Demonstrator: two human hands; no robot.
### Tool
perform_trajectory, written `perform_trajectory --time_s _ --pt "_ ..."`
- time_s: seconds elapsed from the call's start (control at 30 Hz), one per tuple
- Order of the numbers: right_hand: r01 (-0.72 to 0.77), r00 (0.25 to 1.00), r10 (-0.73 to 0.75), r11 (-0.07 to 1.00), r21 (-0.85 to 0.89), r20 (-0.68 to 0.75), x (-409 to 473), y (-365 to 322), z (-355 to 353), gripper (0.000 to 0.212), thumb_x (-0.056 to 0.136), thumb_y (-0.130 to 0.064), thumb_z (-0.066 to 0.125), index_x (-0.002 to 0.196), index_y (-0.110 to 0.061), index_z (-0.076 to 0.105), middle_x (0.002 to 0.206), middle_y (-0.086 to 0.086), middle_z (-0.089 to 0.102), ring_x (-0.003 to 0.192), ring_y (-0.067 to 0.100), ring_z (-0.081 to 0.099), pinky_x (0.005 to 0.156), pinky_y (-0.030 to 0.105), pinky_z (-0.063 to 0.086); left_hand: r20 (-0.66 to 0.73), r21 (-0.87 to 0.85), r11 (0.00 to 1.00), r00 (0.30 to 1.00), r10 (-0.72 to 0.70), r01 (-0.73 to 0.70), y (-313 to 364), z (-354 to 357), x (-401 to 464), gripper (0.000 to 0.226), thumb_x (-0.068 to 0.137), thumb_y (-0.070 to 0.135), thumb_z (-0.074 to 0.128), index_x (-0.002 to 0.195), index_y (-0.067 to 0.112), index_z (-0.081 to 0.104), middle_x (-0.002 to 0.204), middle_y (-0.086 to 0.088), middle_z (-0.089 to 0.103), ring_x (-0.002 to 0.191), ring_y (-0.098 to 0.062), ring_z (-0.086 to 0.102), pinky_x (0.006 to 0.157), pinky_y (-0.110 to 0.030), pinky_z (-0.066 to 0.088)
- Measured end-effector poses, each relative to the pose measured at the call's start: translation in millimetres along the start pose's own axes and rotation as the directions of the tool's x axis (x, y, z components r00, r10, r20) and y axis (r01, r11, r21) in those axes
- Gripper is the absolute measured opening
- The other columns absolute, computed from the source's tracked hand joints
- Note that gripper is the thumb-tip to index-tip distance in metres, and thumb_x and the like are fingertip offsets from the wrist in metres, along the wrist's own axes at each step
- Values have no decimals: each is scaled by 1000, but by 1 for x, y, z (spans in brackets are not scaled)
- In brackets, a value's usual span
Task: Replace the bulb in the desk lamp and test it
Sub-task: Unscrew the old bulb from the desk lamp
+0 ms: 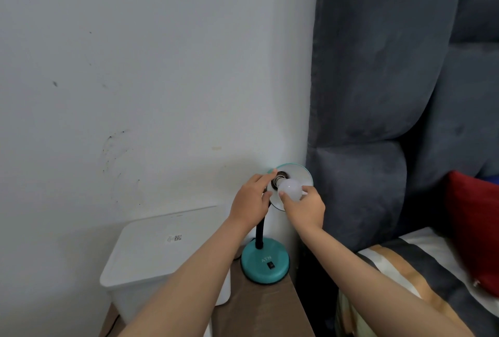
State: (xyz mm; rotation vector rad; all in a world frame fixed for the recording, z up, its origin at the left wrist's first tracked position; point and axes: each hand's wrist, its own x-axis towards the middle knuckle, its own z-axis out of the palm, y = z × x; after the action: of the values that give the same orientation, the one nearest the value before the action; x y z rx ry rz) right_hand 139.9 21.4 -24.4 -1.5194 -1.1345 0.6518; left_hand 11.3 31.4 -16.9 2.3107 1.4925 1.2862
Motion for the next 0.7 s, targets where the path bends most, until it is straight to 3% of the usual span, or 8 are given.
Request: perform_trajectory --time_s 0.13,0.37,0.5,0.57,0.7 --pt "82 996 -82 996 25 16 1 -2 -2 56 66 -14 78 115 -16 53 116 11 56 96 26 58 79 34 49 10 5 1000 1000 0 0 1 -1 0 54 86 3 55 135 24 46 112 -5 59 92 -22 62 82 -28 48" --pt "216 974 -214 976 -8 78 5 0 -10 52 66 5 69 112 -16 56 117 9 51 96 21 53 80 28 42 25 5 1000 999 -31 31 5 -3 -1 54 86 3 55 134 24 47 113 -4 58 92 -22 62 84 -32 50" --pt "153 986 -150 988 -30 78 6 -3 -11 63 70 -2 71 126 -17 48 124 10 56 112 30 55 92 39 49 19 -5 999 998 -54 54 7 -2 0 53 86 2 55 133 25 48 112 -4 58 90 -22 62 85 -33 50" --pt "125 989 -120 990 -59 88 5 -3 -11 68 73 -6 72 134 -16 43 128 11 55 117 31 53 95 38 47 12 -2 999 998 -54 54 8 -2 1 53 85 2 55 133 25 48 110 -4 58 89 -22 62 84 -33 50" --pt "112 988 -107 993 -36 113 5 -3 -9 63 71 -9 74 129 -18 50 126 14 54 115 30 52 90 31 44 1 6 999 999 -54 54 8 -1 0 54 85 1 54 133 24 48 107 -4 58 88 -21 61 82 -26 47"
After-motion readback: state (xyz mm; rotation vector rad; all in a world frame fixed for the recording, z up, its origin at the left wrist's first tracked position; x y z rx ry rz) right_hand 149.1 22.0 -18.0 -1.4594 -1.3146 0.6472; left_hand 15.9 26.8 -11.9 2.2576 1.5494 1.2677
